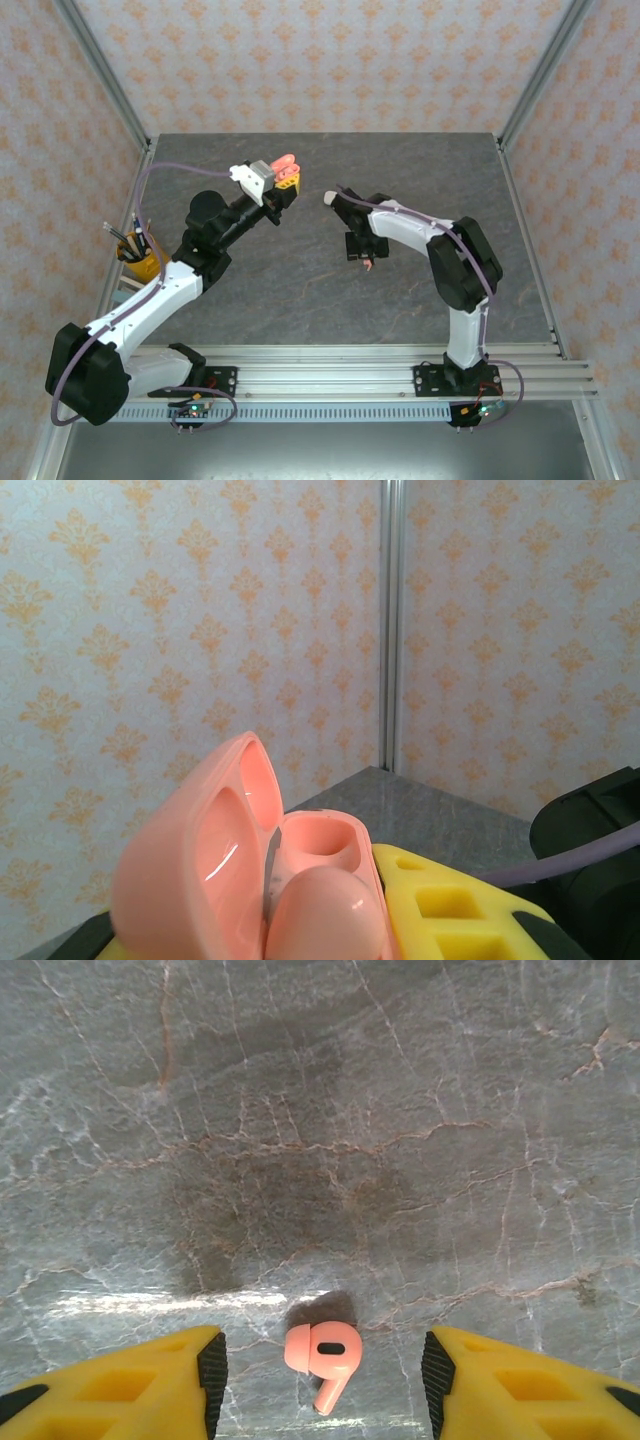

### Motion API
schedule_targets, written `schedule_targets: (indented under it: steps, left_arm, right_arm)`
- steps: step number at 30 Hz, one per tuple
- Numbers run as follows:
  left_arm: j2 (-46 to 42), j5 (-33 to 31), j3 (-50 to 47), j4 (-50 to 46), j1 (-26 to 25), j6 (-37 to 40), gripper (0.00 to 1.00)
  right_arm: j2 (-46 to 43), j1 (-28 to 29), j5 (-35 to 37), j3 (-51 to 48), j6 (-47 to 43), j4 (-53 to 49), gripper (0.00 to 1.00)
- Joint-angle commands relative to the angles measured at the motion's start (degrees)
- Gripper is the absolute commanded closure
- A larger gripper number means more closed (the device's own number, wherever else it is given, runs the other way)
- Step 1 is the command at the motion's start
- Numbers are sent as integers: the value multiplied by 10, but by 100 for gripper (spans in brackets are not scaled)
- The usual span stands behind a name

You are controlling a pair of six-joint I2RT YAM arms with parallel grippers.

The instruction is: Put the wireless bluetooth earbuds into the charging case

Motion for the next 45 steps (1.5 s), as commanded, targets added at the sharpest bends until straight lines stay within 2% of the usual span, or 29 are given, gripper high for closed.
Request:
schedule_targets:
  steps: [1, 45]
  left_arm:
    - [-7, 7, 9, 6, -4, 2, 100]
    - [0, 7, 8, 12, -8, -2, 100]
  right_arm:
    - [13, 0, 5, -12, -5, 0, 45]
    - [-1, -3, 31, -61, 14, 21, 61]
